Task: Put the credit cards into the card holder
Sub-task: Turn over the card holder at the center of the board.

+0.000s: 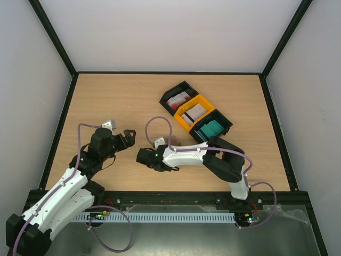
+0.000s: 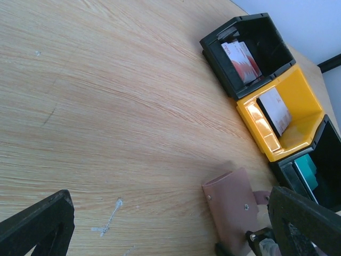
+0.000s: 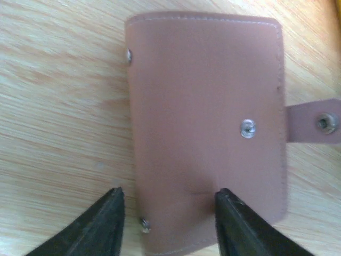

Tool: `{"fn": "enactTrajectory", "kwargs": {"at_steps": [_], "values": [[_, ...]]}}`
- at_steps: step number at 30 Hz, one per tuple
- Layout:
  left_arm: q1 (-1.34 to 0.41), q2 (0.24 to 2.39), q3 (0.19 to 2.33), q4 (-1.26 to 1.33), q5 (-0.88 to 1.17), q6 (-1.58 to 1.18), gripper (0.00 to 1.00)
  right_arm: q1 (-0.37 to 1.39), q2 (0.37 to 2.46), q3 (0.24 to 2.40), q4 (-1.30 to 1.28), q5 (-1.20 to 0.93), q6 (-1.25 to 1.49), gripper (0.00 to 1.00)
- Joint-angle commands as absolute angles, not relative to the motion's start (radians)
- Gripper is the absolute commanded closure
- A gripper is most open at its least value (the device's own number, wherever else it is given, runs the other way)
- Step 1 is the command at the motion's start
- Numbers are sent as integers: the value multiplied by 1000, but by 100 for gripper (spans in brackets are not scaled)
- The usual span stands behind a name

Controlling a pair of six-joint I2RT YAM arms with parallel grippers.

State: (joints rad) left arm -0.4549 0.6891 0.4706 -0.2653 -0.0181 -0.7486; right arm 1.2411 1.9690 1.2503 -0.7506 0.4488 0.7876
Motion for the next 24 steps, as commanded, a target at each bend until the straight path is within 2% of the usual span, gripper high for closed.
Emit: {"fn": "enactTrajectory", "kwargs": {"at_steps": [1, 5, 9, 17, 20, 24], "values": [[-438, 710, 498, -274, 23, -755, 0, 1249, 1945, 1281, -570, 310, 762, 48], [-423, 740, 497, -261, 65, -739, 0, 1249, 1873, 1250, -413, 224, 766, 37], [-403, 779, 482, -234, 119, -699, 0, 1230, 1770, 1208, -325, 250, 798, 36], [-391, 849, 431, -120, 267, -679, 0, 1057, 1569, 996, -377, 356, 783, 43], [-402, 886, 392, -10, 346, -702, 0, 981, 1519, 909, -346, 321, 754, 49], [-451, 966, 377, 56, 325, -728, 2, 913, 1487, 827, -232, 226, 709, 58]]}}
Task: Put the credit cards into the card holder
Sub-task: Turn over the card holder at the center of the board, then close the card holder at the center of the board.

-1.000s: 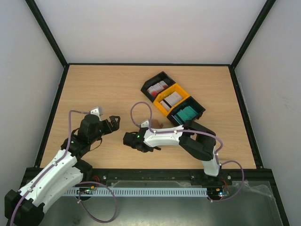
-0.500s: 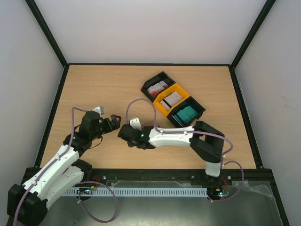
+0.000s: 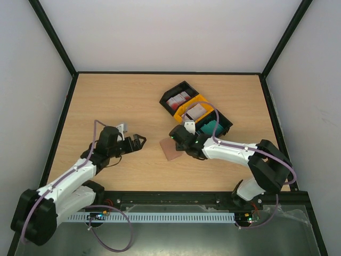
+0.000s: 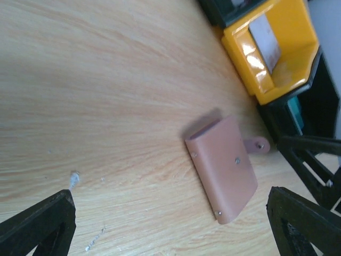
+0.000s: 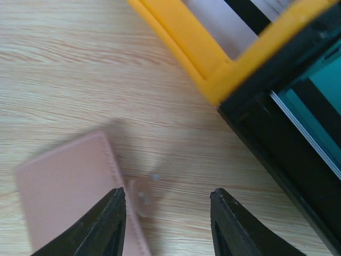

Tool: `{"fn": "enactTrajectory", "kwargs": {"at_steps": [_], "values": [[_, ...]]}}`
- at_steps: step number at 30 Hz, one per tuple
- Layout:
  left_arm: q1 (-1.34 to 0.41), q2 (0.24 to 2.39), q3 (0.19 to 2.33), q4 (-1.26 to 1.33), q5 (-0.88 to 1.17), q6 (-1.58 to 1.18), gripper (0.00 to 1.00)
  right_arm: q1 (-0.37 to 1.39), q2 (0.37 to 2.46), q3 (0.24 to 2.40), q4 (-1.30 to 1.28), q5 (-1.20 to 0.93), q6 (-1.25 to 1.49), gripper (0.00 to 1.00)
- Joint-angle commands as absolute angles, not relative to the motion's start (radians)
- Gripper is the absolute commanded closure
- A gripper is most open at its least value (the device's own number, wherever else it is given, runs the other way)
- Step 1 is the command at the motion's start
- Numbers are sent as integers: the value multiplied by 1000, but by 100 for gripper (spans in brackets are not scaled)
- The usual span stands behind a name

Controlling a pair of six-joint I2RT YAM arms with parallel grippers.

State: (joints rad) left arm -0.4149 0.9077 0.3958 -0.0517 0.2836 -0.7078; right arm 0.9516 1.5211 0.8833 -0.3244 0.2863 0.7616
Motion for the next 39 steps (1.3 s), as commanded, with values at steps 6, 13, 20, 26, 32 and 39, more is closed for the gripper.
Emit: {"fn": "enactTrajectory", "kwargs": {"at_steps": [6, 13, 20, 26, 32, 39], "values": [[-543, 1071, 373, 110, 270, -770, 3, 903, 1522, 823, -204, 215, 695, 66], [-576, 1111, 374, 133, 247, -781, 3, 900, 1548, 816, -178, 213, 688, 78], [-583, 1127, 374, 133, 242, -780, 3, 899, 1572, 825, -181, 204, 682, 83], [-584, 1133, 372, 132, 238, -778, 3, 900, 1562, 820, -186, 199, 683, 96], [-592, 1160, 368, 163, 247, -802, 3, 899, 1550, 805, -154, 148, 683, 98], [-640, 1267, 390, 211, 217, -846, 13, 899, 1552, 757, -19, 21, 707, 98]]}}
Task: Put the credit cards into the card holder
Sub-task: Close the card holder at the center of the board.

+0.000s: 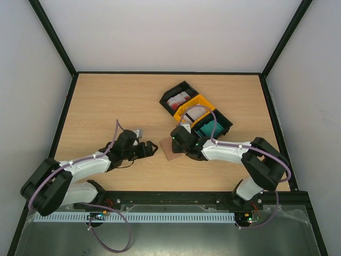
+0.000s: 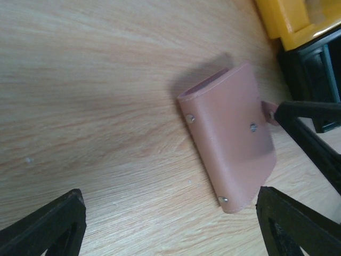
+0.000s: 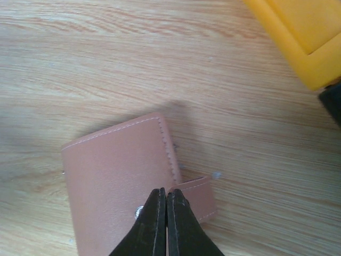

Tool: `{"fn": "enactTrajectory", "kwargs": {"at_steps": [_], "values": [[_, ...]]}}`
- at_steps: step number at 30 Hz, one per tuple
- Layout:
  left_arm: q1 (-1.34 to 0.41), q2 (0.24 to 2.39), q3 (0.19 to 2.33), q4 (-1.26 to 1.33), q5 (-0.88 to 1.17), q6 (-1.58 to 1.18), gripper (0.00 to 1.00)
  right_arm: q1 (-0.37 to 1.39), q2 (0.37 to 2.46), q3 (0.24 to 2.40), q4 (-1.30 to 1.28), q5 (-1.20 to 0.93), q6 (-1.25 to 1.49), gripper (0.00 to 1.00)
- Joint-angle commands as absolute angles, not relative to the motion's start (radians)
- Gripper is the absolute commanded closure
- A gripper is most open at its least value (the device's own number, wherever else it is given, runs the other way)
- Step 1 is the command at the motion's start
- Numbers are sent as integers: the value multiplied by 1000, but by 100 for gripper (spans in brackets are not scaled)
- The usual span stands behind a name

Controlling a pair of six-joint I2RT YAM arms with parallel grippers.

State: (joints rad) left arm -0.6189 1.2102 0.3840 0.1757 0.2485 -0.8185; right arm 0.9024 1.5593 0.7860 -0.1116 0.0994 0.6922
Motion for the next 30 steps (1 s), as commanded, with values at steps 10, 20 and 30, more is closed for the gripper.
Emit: {"fn": "enactTrajectory", "kwargs": {"at_steps": [10, 20, 30], "values": [[-644, 1446, 478, 241, 207, -825, 34, 899, 1547, 722, 58, -49, 721, 98], [-649, 1572, 511, 304, 270, -834, 50, 900, 1555, 729, 64, -86, 720, 98], [-658, 1615, 522, 294, 239, -841, 63, 899, 1584, 742, 46, -133, 708, 98]]}}
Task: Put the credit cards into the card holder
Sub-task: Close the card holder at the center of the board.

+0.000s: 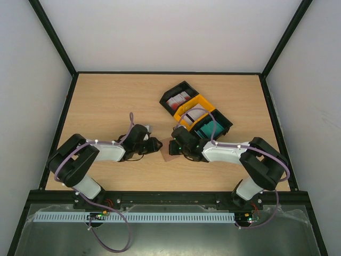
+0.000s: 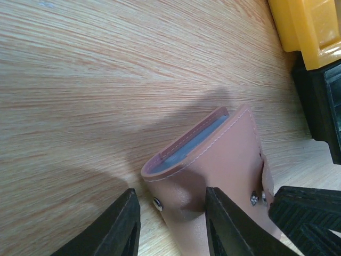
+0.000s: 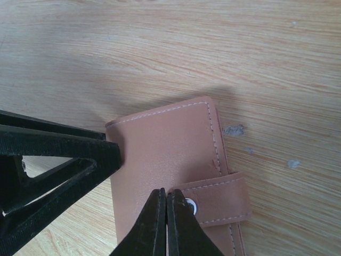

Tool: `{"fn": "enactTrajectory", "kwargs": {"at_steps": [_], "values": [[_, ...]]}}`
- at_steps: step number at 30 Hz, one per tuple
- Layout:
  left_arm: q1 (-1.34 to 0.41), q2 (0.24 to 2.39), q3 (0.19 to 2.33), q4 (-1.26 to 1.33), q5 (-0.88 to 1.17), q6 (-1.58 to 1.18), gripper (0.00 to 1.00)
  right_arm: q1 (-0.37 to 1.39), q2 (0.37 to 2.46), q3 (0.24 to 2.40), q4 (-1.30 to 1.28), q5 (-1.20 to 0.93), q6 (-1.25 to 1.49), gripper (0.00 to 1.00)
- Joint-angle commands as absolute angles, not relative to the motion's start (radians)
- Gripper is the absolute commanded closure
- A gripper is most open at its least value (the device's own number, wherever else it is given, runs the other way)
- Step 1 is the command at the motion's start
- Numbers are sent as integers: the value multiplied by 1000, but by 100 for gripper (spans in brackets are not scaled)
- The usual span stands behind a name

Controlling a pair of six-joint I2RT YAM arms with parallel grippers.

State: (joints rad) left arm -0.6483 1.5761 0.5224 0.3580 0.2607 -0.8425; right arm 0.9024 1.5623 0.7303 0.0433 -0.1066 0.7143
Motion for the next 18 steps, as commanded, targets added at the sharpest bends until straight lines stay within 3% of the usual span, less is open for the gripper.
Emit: {"fn": "enactTrajectory", "kwargs": {"at_steps": [1, 18], "values": [[-658, 1615, 524, 291, 235, -840, 64, 899, 1589, 743, 46, -136, 706, 98], [-661, 1628, 524, 288, 230, -834, 65, 900, 1610, 754, 62, -120, 701, 98]]}}
